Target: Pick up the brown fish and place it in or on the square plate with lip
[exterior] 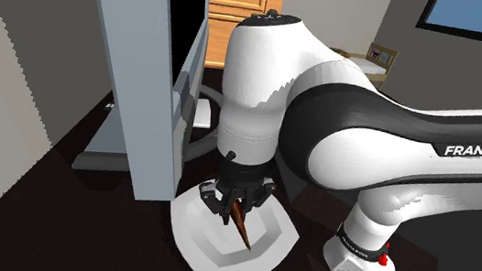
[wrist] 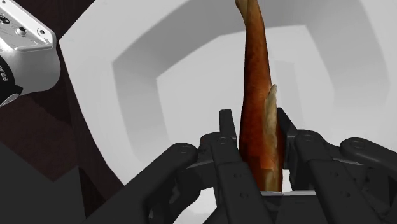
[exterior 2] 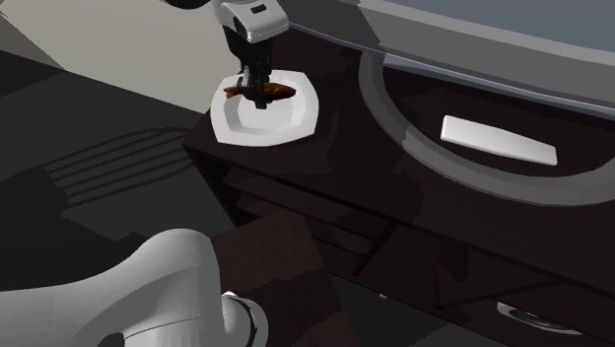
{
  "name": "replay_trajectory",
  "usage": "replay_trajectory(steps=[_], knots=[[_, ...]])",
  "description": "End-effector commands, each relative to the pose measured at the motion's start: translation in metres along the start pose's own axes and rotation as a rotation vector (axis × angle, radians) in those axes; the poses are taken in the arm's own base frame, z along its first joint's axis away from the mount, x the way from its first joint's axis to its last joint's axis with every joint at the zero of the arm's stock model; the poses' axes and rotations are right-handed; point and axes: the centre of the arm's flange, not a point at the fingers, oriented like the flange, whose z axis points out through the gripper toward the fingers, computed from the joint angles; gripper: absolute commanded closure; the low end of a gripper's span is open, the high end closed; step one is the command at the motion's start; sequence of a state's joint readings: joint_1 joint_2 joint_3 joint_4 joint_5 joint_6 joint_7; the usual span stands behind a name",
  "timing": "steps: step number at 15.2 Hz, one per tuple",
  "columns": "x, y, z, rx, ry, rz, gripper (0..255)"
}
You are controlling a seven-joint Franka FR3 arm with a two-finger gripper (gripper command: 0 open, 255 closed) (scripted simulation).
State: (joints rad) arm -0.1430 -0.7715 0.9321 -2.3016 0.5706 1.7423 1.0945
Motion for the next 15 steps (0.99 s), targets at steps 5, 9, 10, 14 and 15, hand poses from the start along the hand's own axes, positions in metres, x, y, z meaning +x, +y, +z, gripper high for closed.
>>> replay_trajectory(steps=[5, 9, 10, 14, 15], knots=[[0.0, 0.0, 0.0, 0.0, 0.0, 0.0, 0], [0.0, 0.0, -0.04, 0.0, 0.0, 0.0, 0], [0.0, 0.0, -0.05, 0.0, 0.0, 0.0, 0], [0.0, 0.0, -0.05, 0.0, 0.0, 0.0, 0], [0.0, 0.0, -0.05, 0.0, 0.0, 0.0, 0]])
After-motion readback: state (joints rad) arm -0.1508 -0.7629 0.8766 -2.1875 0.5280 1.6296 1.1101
